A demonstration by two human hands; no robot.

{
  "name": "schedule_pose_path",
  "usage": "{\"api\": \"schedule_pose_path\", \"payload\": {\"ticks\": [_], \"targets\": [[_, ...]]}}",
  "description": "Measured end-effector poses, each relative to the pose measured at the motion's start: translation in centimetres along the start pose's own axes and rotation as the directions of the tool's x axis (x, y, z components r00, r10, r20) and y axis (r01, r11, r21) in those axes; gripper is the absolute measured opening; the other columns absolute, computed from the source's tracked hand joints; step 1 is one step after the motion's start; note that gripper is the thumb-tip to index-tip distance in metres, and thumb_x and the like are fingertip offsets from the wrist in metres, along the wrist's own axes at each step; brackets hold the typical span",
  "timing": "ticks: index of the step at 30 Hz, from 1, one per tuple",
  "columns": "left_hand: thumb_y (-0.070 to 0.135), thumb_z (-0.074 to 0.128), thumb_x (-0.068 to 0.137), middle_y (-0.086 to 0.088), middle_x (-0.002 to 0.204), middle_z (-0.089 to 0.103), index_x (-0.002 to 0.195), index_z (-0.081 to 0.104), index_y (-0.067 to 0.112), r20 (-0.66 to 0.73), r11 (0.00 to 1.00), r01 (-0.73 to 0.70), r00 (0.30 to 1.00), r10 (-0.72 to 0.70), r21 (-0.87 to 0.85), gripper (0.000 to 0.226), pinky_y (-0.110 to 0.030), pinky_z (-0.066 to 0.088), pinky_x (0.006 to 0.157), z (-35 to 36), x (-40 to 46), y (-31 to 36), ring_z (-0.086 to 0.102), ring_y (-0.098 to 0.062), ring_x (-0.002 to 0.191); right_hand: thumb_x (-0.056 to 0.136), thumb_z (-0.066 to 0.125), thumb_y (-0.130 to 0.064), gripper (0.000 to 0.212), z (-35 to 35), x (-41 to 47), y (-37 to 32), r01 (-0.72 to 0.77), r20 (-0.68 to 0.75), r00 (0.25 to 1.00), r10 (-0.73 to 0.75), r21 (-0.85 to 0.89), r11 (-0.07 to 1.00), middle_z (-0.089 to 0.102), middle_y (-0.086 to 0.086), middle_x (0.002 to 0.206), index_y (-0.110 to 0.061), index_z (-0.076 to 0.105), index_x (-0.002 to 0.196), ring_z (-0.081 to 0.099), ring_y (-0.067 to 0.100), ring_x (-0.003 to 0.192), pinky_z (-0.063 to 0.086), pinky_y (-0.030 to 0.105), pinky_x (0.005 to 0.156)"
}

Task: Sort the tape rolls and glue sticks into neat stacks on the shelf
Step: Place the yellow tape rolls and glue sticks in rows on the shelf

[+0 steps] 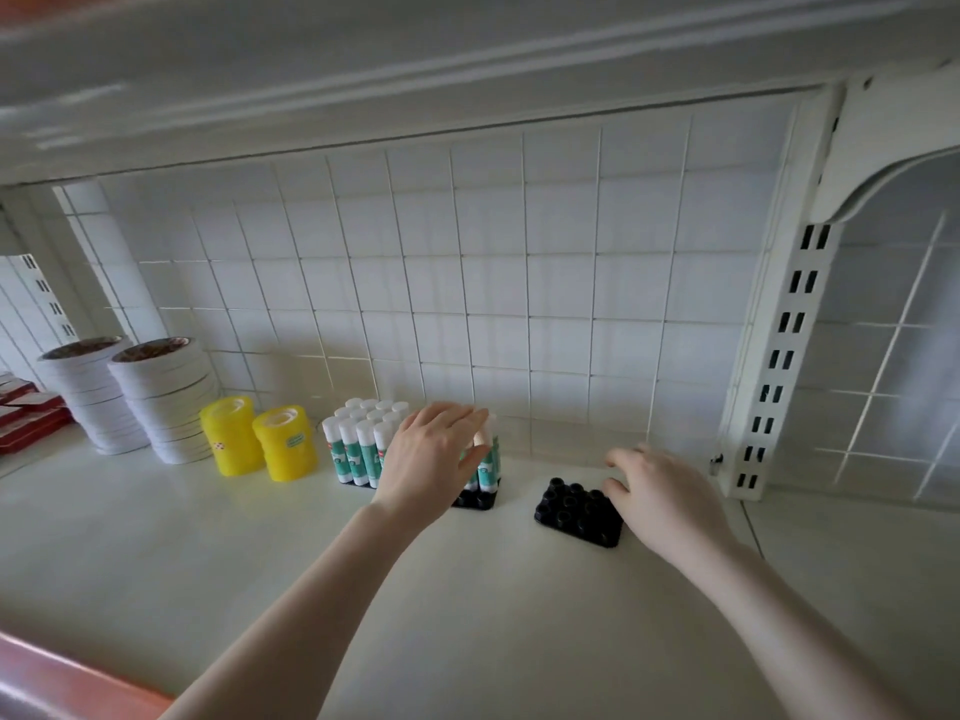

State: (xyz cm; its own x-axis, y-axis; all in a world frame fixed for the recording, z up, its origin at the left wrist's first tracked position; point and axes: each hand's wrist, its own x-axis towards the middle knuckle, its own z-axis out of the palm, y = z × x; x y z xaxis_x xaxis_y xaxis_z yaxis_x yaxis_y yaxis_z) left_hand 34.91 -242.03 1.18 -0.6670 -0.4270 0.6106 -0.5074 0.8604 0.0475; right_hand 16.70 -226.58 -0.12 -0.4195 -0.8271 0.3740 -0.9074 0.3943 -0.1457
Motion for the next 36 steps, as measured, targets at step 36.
{"api": "schedule_pose_path", "payload": {"ticks": [36], "targets": [[0.025, 0.068, 0.083, 0.002, 0.102, 0.064, 0.100, 0.068, 0.018, 0.012, 0.931, 0.099, 0.995, -0.101, -0.352, 0.019, -0.032, 0.045, 0.071, -0.8, -4.8, 41.7, 0.059, -0.022, 0.096, 0.060, 0.079, -0.003, 0.015, -16.6, -30.8, 33.0, -0.344, -0.459, 0.851, 0.257, -0.116, 0.932, 0.064, 0.014, 0.065, -0.007, 0.068, 0.069, 0.061, 0.034, 0.058, 0.052, 0.037, 0.051]]}}
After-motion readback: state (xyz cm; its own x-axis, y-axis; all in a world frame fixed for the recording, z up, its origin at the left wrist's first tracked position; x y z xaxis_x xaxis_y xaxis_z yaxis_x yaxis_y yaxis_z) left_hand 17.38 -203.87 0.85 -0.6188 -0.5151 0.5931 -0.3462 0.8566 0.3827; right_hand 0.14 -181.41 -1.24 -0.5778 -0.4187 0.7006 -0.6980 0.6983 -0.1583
